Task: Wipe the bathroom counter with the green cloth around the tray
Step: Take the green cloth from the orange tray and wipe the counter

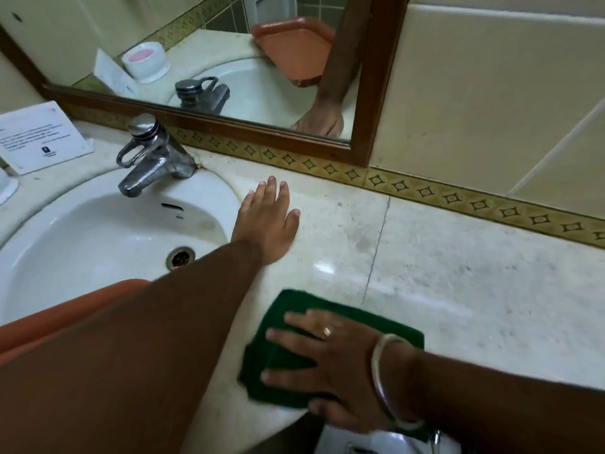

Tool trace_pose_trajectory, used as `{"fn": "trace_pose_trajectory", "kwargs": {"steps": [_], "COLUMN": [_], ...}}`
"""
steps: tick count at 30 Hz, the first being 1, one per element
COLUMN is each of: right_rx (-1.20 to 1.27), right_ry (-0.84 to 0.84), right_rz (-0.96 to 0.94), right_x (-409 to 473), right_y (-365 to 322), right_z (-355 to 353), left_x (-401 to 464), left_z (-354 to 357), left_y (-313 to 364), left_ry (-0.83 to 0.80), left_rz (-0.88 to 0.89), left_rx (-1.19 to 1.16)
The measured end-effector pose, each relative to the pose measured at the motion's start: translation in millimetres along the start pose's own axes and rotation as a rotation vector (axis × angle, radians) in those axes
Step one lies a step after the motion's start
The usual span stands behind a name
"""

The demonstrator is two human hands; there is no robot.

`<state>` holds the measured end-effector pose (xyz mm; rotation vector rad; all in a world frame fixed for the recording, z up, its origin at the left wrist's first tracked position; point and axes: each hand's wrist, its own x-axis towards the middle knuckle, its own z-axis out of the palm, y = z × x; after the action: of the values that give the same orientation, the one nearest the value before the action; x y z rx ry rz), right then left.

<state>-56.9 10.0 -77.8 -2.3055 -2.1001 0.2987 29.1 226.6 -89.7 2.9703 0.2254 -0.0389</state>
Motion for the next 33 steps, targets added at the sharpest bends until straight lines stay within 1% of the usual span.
{"fn": "trace_pose_trajectory", "kwargs": {"steps": [2, 3, 4, 6, 8, 9, 10, 12, 14, 15, 16, 17, 19, 20, 23, 25, 26, 27, 29, 30, 31, 32, 33], "right_rx": [-0.004, -0.030, -0.034, 0.005, 0.026, 0.003, -0.016, -0.035, -0.007, -0.008, -0.023, -0.020, -0.032, -0.031, -0.024, -0.012, -0.014, -0.041, -0.098, -0.070, -0.049, -0.062, -0.102], "right_ry": [-0.052, -0.064, -0.064, -0.051, -0.033, -0.007, 0.030, 0.089, 0.039, 0.018, 0.007, 0.014, 0.035, 0.024, 0.047, 0.060, 0.056, 0.071, 0.126, 0.102, 0.062, 0.038, 0.025], "right_rz": [-0.106, -0.086, 0.002, 0.271, 0.476, 0.538, 0.530, 0.316, 0.075, 0.029, 0.067, 0.195, 0.515, 0.604, 0.700, 0.758, 0.748, 0.689, 0.416, 0.270, 0.171, 0.116, 0.125], "right_x": [-26.4, -36.0, -42.4, -46.8, -28.0, -14.6, -4.2, -2.3, -27.3, -42.4, -54.1, -60.7, -54.5, -39.9, 23.0, 44.8, 42.7, 31.5, -9.1, -35.4, -61.9, -85.0, -100.6], "right_y": [15.8, 33.0, 54.9, 96.2, 107.7, 99.9, 85.5, 46.9, 32.2, 44.2, 64.1, 85.9, 127.8, 142.6, 157.6, 156.1, 150.1, 139.1, 100.6, 80.0, 70.4, 75.9, 90.5], "right_z": [-4.5, -8.1, -14.1, -27.0, -25.8, -21.8, -15.9, -5.4, -0.4, -1.0, -1.1, -4.3, -14.9, -16.5, -22.1, -28.3, -30.0, -27.3, -13.6, -4.7, 1.2, 2.5, 0.6], "left_x": [-0.9, -1.1, -0.6, 1.3, 1.5, 1.8, 1.6, 0.0, -0.6, -0.8, -0.9, -1.3, -0.6, -0.2, 0.9, 1.5, 1.1, 0.9, 1.0, 1.2, 1.4, 1.8, 1.8], "left_z": [0.5, 1.0, 1.6, 3.2, 3.7, 4.1, 3.8, 3.4, 3.0, 3.7, 4.5, 5.5, 7.2, 7.5, 6.7, 4.8, 4.0, 3.6, 2.4, 2.6, 3.3, 3.7, 3.9], "left_y": [1.2, 0.0, -1.7, -3.0, -3.2, -2.0, -1.5, -0.8, -0.6, -1.1, -1.6, -1.6, -1.6, -2.2, -2.1, -1.6, -1.2, -1.2, -1.7, -1.8, -1.8, -2.1, -1.6], "left_ry": [0.009, 0.011, 0.012, 0.016, 0.023, 0.026, 0.025, 0.022, 0.030, 0.033, 0.037, 0.041, 0.049, 0.051, 0.058, 0.054, 0.048, 0.044, 0.038, 0.037, 0.041, 0.045, 0.044], "left_rz": [0.002, 0.002, 0.003, 0.005, 0.003, 0.008, 0.012, 0.010, 0.008, 0.007, 0.008, 0.010, 0.013, 0.014, 0.018, 0.016, 0.014, 0.015, 0.018, 0.018, 0.017, 0.015, 0.015], "left_rx": [0.003, 0.001, 0.000, 0.001, 0.007, 0.006, 0.003, -0.010, -0.013, -0.012, -0.009, -0.006, -0.004, -0.006, 0.005, 0.010, 0.011, 0.010, 0.004, 0.001, -0.001, -0.003, -0.007]}}
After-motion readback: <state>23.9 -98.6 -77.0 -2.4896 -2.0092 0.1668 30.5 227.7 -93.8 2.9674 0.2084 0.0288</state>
